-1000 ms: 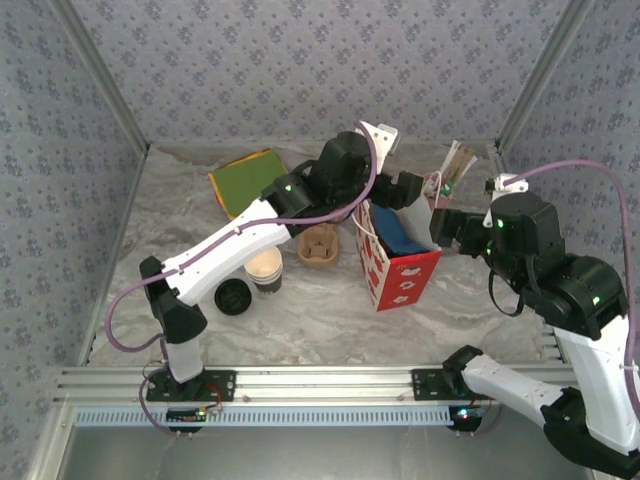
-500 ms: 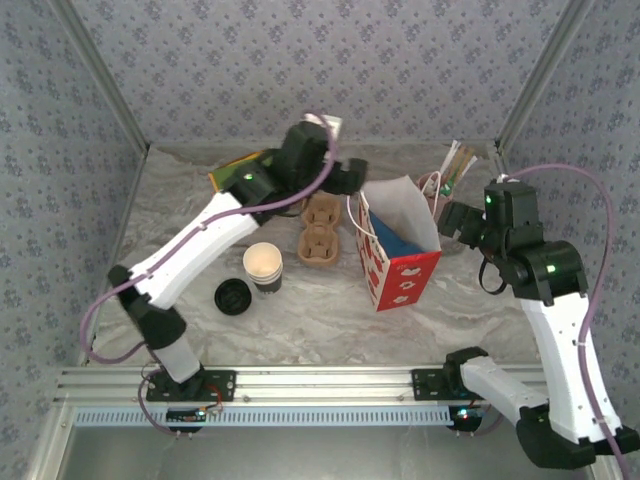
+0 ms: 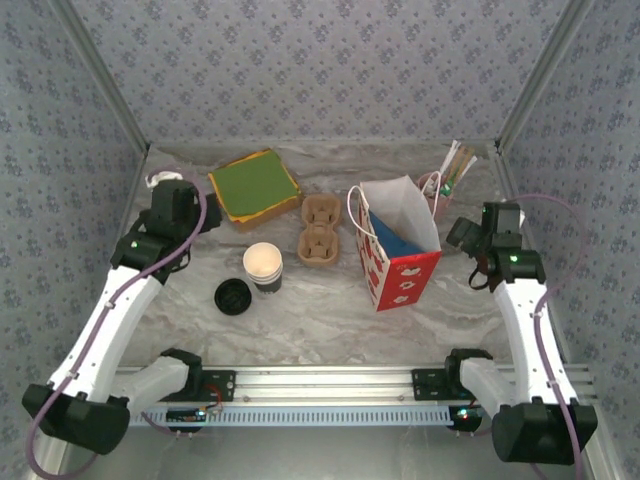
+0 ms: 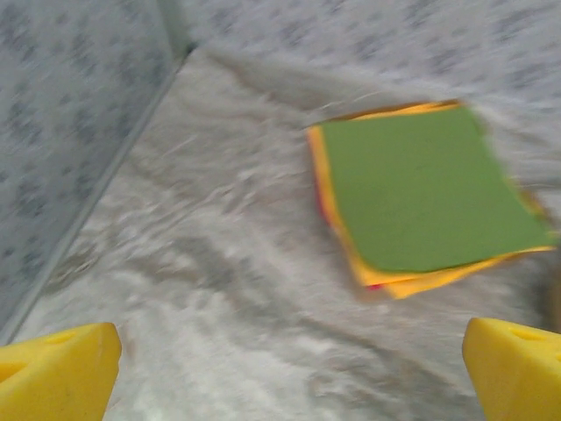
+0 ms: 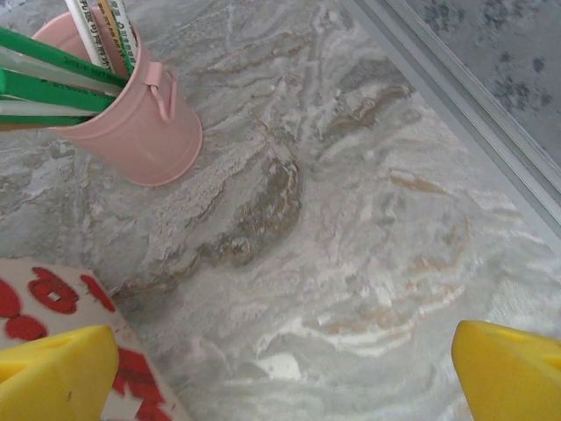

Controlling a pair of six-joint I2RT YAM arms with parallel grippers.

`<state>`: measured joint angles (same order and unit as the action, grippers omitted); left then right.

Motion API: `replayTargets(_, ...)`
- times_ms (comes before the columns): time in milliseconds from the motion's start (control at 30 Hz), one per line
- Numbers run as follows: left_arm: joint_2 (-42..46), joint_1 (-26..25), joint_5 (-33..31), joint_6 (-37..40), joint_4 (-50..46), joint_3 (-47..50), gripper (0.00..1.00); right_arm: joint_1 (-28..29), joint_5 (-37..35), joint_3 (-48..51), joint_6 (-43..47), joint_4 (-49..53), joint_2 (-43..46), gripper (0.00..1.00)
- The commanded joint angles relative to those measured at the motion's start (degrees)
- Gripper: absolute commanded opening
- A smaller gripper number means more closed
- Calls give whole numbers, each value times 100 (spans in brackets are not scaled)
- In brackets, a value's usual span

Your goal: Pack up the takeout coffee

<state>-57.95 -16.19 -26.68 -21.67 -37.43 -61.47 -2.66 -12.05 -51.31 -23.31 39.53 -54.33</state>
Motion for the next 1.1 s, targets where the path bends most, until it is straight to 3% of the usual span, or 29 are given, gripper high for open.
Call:
replayTargets(0, 83, 379, -236, 300, 439, 707, 100, -26, -213, 539, 507, -1332, -203, 100)
replayTargets(300, -366, 1171, -500, 809, 3295, 2708, 100, 27, -278, 1830, 872, -4253, -1311, 100)
replayTargets(500, -1181, 1447, 253, 1224, 5368, 3406, 100, 147, -443, 2222, 1532, -5897, -1998, 100)
replayTargets(600, -1575, 1451, 503, 1430, 6263, 3682, 100, 173, -318, 2351, 1705, -6437, -2281, 100)
replayTargets(733, -1938, 1463, 1101, 1712, 6781, 3605, 100, 214, -101, 2399, 1966, -6921, -2550, 100)
replayTargets(1067, -2939, 1499, 1615, 1975, 8462, 3822, 100, 19, 511, 2758, 2208, -7996, -2918, 100)
